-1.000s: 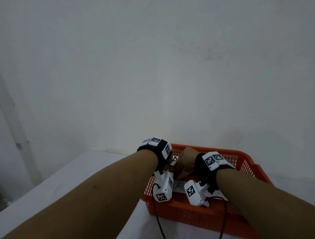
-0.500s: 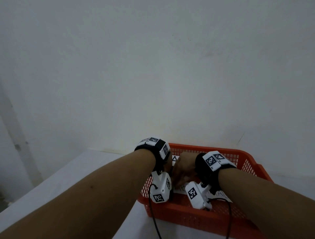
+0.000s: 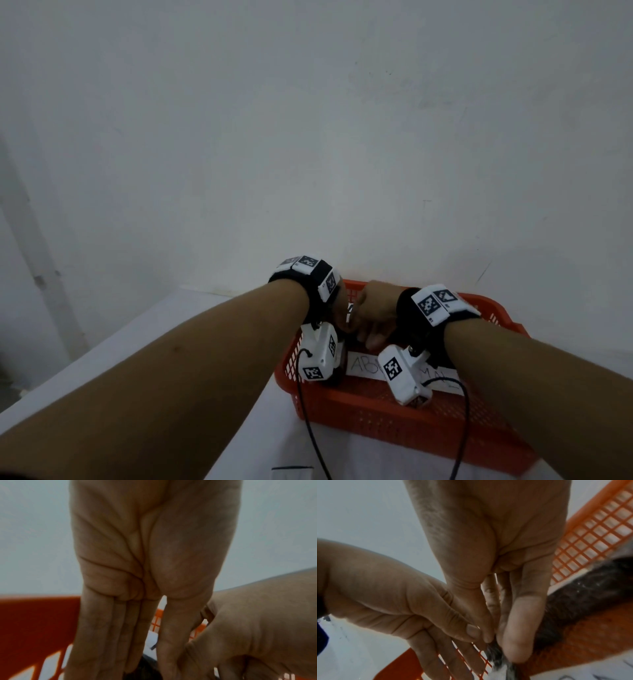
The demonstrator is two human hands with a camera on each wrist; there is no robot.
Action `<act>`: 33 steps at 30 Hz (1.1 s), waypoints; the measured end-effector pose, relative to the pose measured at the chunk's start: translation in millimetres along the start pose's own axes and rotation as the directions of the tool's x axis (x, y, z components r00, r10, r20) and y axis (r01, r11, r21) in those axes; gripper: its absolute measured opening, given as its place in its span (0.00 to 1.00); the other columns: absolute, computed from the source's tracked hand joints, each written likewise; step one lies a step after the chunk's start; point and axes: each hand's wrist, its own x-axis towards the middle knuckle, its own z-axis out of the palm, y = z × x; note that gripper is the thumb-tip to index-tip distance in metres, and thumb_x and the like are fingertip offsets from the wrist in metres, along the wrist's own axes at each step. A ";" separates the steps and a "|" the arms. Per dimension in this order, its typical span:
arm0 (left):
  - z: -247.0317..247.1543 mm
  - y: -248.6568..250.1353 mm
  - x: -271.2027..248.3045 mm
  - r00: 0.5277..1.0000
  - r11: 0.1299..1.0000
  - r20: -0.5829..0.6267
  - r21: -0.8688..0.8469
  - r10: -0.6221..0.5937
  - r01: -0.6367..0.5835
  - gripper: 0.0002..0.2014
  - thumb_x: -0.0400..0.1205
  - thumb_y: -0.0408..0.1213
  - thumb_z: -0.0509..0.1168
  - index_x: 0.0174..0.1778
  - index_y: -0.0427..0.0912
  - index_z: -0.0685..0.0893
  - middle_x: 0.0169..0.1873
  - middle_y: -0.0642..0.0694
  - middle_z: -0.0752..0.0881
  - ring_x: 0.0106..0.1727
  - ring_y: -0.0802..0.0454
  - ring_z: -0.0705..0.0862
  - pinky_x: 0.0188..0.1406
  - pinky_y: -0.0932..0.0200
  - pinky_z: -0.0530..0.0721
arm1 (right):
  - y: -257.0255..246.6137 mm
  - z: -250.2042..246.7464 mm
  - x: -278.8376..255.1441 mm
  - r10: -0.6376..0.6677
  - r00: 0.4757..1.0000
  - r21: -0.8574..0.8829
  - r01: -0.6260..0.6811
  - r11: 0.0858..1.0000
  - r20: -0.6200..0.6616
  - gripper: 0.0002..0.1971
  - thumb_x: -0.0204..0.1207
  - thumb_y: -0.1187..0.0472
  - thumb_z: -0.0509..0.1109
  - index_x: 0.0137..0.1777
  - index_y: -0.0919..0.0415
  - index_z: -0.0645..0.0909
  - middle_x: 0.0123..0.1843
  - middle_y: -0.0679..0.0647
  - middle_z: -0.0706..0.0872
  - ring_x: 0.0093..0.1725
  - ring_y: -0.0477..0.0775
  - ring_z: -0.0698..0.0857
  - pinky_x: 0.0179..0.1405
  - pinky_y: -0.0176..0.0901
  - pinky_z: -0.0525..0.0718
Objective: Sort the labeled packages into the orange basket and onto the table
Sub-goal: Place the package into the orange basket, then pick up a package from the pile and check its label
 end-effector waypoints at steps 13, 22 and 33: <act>-6.1 -8.9 -91.7 0.891 0.964 -0.371 0.064 0.263 -0.258 0.16 0.86 0.45 0.69 0.68 0.44 0.90 0.63 0.49 0.91 0.62 0.50 0.89 0.67 0.52 0.86 | -0.2 -19.3 -124.2 -0.222 0.949 -0.528 0.074 0.846 -0.223 0.28 0.78 0.42 0.77 0.76 0.49 0.81 0.70 0.52 0.87 0.66 0.56 0.86 0.64 0.47 0.84; 53.1 -34.5 -189.7 0.868 0.953 -0.395 0.093 0.301 -0.288 0.31 0.87 0.56 0.66 0.85 0.46 0.73 0.81 0.46 0.78 0.78 0.46 0.78 0.74 0.54 0.75 | 16.2 35.2 -228.2 -0.312 0.915 -0.380 0.202 0.903 -0.255 0.36 0.76 0.45 0.80 0.83 0.47 0.73 0.75 0.49 0.84 0.67 0.50 0.83 0.66 0.45 0.81; 127.1 -72.1 -251.3 0.938 0.970 -0.252 0.120 0.237 -0.213 0.35 0.86 0.61 0.64 0.87 0.48 0.69 0.85 0.50 0.72 0.84 0.50 0.71 0.81 0.56 0.67 | 19.2 121.6 -277.4 -0.398 0.893 -0.316 0.323 0.892 -0.209 0.46 0.73 0.40 0.82 0.88 0.45 0.65 0.87 0.45 0.70 0.86 0.52 0.68 0.86 0.58 0.69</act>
